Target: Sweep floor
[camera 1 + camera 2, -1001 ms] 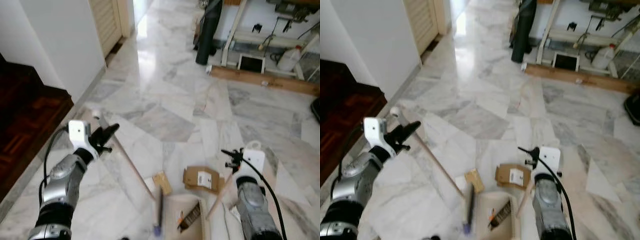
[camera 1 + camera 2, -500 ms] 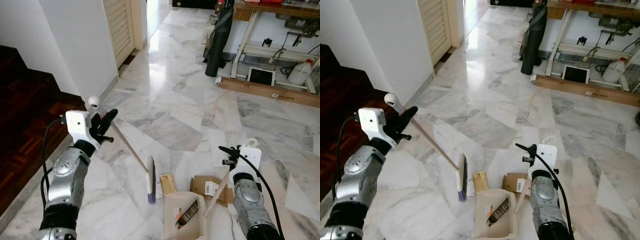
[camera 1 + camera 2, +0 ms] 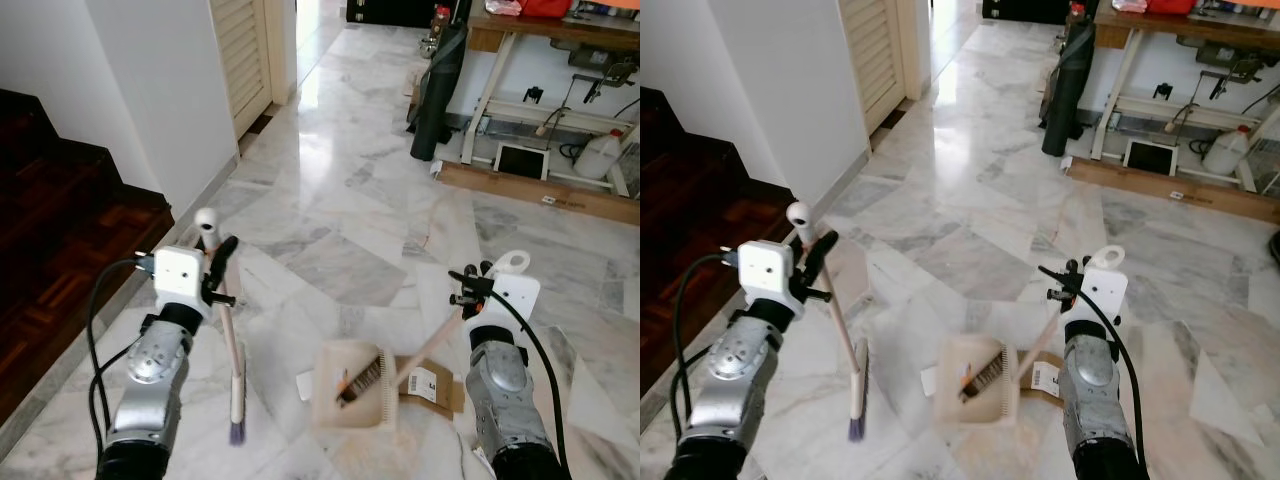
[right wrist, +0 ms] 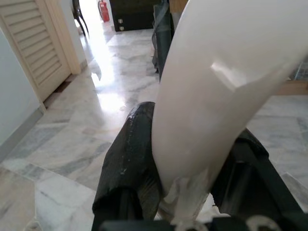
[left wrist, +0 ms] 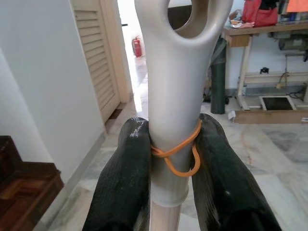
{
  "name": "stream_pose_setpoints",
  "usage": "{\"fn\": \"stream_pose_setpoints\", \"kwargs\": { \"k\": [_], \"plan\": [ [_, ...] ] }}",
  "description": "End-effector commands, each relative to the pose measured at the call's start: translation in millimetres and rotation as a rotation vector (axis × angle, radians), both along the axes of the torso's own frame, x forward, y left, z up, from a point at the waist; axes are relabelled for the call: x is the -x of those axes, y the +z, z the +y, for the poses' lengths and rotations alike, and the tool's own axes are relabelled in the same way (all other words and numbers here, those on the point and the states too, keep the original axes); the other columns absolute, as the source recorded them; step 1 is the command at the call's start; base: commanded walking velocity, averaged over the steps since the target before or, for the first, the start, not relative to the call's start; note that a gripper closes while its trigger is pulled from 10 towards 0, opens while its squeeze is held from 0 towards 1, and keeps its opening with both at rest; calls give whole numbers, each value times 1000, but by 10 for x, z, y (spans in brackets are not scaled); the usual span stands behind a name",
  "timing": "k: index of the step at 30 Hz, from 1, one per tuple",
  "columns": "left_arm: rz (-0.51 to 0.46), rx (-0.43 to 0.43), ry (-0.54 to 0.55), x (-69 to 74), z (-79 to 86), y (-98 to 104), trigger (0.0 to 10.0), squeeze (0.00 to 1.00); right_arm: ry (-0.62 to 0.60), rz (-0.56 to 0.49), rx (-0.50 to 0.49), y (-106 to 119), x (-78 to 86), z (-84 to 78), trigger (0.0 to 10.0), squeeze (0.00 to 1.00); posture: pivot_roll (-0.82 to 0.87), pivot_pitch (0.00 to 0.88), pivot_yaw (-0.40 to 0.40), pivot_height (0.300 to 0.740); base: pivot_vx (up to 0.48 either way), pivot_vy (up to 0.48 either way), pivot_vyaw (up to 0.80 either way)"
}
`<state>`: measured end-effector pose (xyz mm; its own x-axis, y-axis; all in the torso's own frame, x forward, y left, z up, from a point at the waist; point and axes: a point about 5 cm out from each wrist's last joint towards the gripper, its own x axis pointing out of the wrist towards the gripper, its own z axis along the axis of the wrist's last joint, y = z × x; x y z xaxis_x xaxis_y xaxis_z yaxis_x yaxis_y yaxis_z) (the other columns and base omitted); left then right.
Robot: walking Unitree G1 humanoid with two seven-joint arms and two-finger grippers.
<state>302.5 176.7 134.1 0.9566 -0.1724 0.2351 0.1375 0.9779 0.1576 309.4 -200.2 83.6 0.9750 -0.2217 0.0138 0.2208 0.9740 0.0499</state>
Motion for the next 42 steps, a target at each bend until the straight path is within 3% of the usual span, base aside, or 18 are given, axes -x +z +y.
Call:
{"fn": "stream_pose_setpoints", "kwargs": {
  "k": [1,9,16,42],
  "plan": [
    [-84,-12,10,33,-24,134,10000,0,0,-35,3,74,-4,3,10000,0,109,0,-24,740,0,0,0],
    [-86,-11,85,165,21,75,10000,0,28,-56,-13,106,63,134,10000,0,95,0,-6,740,0,0,0],
    [-79,4,81,197,-44,39,10000,0,35,-58,27,114,149,131,10000,0,77,0,0,740,0,0,0],
    [-61,-9,50,213,-104,-26,10000,0,50,-29,20,69,180,211,10000,0,86,0,-1,740,0,0,638]
  ]
}}
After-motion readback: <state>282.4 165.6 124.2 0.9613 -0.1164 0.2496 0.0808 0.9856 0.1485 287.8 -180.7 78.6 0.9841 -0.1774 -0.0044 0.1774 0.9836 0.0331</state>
